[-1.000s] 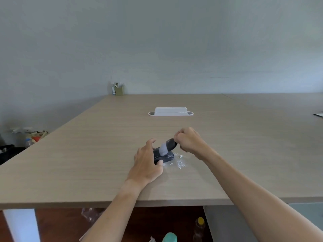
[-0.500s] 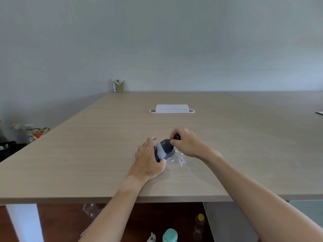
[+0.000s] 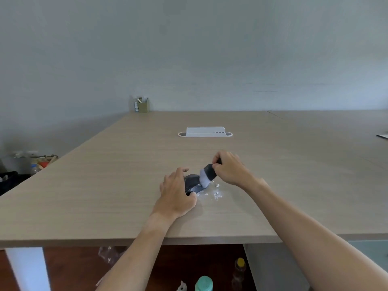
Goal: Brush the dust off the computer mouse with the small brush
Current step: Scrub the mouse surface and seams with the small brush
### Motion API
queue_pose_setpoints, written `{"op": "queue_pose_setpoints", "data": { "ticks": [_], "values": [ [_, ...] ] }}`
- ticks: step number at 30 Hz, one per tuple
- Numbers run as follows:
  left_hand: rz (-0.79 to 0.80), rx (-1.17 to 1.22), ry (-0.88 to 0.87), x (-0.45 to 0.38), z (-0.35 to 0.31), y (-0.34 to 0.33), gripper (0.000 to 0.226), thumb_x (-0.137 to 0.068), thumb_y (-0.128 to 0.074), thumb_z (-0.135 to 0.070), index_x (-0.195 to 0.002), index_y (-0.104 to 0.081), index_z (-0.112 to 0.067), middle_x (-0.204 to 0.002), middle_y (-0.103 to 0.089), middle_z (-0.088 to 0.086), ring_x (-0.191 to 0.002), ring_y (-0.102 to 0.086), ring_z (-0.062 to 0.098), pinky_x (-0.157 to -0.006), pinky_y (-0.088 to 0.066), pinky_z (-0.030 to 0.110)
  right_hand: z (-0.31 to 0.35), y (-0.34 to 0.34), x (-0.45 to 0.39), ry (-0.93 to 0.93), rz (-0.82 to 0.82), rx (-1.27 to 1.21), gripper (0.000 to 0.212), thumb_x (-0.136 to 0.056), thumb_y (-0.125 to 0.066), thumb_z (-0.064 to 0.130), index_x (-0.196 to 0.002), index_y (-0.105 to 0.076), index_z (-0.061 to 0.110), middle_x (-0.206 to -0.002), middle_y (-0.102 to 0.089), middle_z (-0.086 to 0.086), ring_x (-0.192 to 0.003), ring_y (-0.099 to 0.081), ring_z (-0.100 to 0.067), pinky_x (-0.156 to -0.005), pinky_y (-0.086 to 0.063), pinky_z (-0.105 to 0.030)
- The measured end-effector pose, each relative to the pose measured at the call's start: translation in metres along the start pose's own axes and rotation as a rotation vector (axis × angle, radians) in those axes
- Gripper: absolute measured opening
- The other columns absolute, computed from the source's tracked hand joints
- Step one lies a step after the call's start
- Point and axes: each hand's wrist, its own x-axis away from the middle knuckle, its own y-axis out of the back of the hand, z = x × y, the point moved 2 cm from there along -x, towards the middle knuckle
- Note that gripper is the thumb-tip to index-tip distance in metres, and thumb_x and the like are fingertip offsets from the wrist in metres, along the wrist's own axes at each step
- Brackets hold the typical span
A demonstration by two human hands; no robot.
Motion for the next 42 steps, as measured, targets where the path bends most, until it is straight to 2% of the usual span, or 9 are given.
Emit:
{"op": "queue_pose_setpoints", "data": {
  "ticks": [4,7,13,16,20,26,30,36,42],
  "values": [
    [0.014,-0.09,-0.022,-0.001,-0.001,0.002,0.062,-0.076,-0.05,-0.013,-0.136,-0.044,-0.028,-0.13,-0.048,-0.009,-0.118,-0.031,0.017,-0.094,-0.017,0.027,-0.002,0.01,-0.002,-0.076,-0.103,-0.134,0.014,-0.083,-0.048,0.004,-0.08,-0.06,0.011,-0.079,-0.059,0.0,-0.078,-0.05,-0.019,-0.055,-0.036,-0.025],
    [0.04,-0.099,-0.035,-0.001,0.0,0.003,0.059,-0.07,-0.041,-0.018,-0.127,-0.05,-0.03,-0.122,-0.049,-0.011,-0.109,-0.029,0.016,-0.089,-0.016,0.028,0.0,0.001,0.001,-0.111,0.031,-0.342,0.018,-0.08,-0.049,0.003,-0.067,-0.058,0.014,-0.064,-0.054,-0.005,-0.062,-0.048,-0.024,-0.054,-0.037,-0.029],
    [0.021,-0.109,-0.041,-0.001,0.0,0.001,0.066,-0.064,-0.035,-0.023,-0.128,-0.05,-0.03,-0.121,-0.046,-0.006,-0.11,-0.028,0.016,-0.089,-0.017,0.027,-0.013,0.0,-0.001,-0.1,-0.01,-0.054,0.018,-0.082,-0.047,0.004,-0.075,-0.062,0.012,-0.072,-0.057,0.005,-0.077,-0.051,-0.019,-0.055,-0.036,-0.025],
    [0.007,-0.117,-0.033,-0.001,0.001,0.002,0.068,-0.061,-0.033,-0.022,-0.126,-0.052,-0.029,-0.121,-0.039,-0.003,-0.114,-0.027,0.019,-0.093,-0.017,0.027,-0.012,0.003,-0.004,-0.136,-0.088,-0.157,0.015,-0.08,-0.048,0.005,-0.078,-0.063,0.003,-0.072,-0.057,-0.001,-0.072,-0.05,-0.021,-0.056,-0.036,-0.027],
    [0.011,-0.121,-0.016,0.0,0.001,0.003,0.051,-0.059,-0.031,-0.021,-0.105,-0.054,-0.024,-0.114,-0.037,-0.003,-0.106,-0.029,0.021,-0.086,-0.018,0.028,0.001,-0.009,-0.001,-0.113,0.127,-0.382,0.016,-0.077,-0.048,0.003,-0.065,-0.055,0.011,-0.067,-0.05,-0.011,-0.062,-0.045,-0.023,-0.054,-0.035,-0.033],
    [0.018,-0.104,-0.054,-0.001,0.002,0.001,0.073,-0.061,-0.031,-0.021,-0.132,-0.051,-0.029,-0.121,-0.037,-0.002,-0.112,-0.025,0.018,-0.094,-0.017,0.025,-0.009,-0.002,-0.002,-0.119,-0.01,-0.12,0.02,-0.079,-0.046,0.003,-0.069,-0.062,0.009,-0.067,-0.056,0.001,-0.067,-0.048,-0.016,-0.053,-0.036,-0.026],
    [0.017,-0.073,-0.049,-0.002,0.004,0.003,0.07,-0.06,-0.03,-0.018,-0.124,-0.055,-0.029,-0.118,-0.039,-0.003,-0.107,-0.025,0.016,-0.096,-0.022,0.027,-0.007,-0.002,-0.001,-0.138,0.069,-0.367,0.016,-0.08,-0.048,0.002,-0.069,-0.057,0.01,-0.069,-0.052,-0.01,-0.063,-0.046,-0.024,-0.054,-0.035,-0.032],
    [0.031,-0.056,-0.052,-0.002,0.004,-0.001,0.076,-0.06,-0.03,-0.016,-0.131,-0.053,-0.029,-0.12,-0.04,-0.006,-0.111,-0.027,0.015,-0.099,-0.019,0.024,-0.011,0.003,0.002,-0.1,-0.006,-0.03,0.017,-0.081,-0.046,0.002,-0.081,-0.063,0.006,-0.079,-0.059,0.0,-0.078,-0.051,-0.019,-0.055,-0.039,-0.026],
    [0.015,-0.025,-0.032,-0.003,0.005,0.001,0.07,-0.058,-0.03,-0.014,-0.12,-0.058,-0.027,-0.116,-0.042,-0.007,-0.104,-0.026,0.012,-0.1,-0.025,0.027,0.002,-0.001,0.002,-0.072,0.118,-0.222,0.021,-0.082,-0.049,0.003,-0.069,-0.058,0.016,-0.064,-0.054,0.004,-0.062,-0.048,-0.014,-0.053,-0.035,-0.025]
  ]
}}
